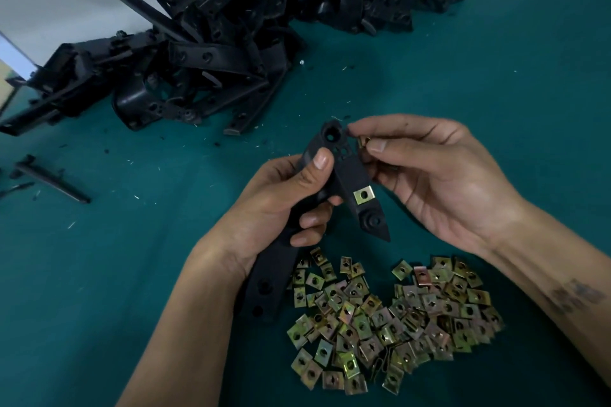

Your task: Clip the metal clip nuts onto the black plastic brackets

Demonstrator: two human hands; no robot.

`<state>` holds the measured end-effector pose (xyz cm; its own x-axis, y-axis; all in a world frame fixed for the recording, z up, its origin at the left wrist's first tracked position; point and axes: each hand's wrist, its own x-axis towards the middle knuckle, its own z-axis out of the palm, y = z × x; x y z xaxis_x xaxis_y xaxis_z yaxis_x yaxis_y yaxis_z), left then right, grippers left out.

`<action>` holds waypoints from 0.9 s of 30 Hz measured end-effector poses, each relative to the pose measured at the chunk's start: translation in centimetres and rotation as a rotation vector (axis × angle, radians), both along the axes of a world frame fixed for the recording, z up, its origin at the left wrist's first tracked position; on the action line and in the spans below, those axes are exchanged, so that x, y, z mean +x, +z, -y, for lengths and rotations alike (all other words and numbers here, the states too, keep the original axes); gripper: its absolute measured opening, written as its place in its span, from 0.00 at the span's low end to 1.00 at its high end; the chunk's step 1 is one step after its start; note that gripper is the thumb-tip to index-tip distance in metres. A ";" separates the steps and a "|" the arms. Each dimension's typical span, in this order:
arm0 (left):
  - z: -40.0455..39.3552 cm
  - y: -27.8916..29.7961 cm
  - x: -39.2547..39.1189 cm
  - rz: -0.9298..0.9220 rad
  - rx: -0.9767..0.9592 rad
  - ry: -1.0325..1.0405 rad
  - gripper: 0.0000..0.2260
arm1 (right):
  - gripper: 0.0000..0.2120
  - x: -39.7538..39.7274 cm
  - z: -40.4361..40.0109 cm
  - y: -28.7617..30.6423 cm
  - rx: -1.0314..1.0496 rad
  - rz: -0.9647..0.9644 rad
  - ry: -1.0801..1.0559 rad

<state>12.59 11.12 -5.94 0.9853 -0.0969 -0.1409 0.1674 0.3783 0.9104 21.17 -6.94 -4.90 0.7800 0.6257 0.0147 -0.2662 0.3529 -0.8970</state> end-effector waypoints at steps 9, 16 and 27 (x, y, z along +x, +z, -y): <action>-0.1 0.0 0.0 0.004 0.025 -0.033 0.17 | 0.12 -0.1 -0.2 0.5 0.019 -0.087 -0.035; -0.1 -0.2 0.0 -0.006 0.027 -0.022 0.15 | 0.08 -0.4 -0.5 0.2 0.034 -0.108 -0.052; -0.1 -0.2 0.1 0.008 0.026 -0.021 0.17 | 0.06 -0.6 -0.6 0.3 -0.002 0.076 -0.107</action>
<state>12.64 11.23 -6.13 0.9842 -0.1141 -0.1353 0.1674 0.3509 0.9213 20.54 -6.32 -4.62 0.8391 0.5388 0.0749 -0.1583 0.3735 -0.9140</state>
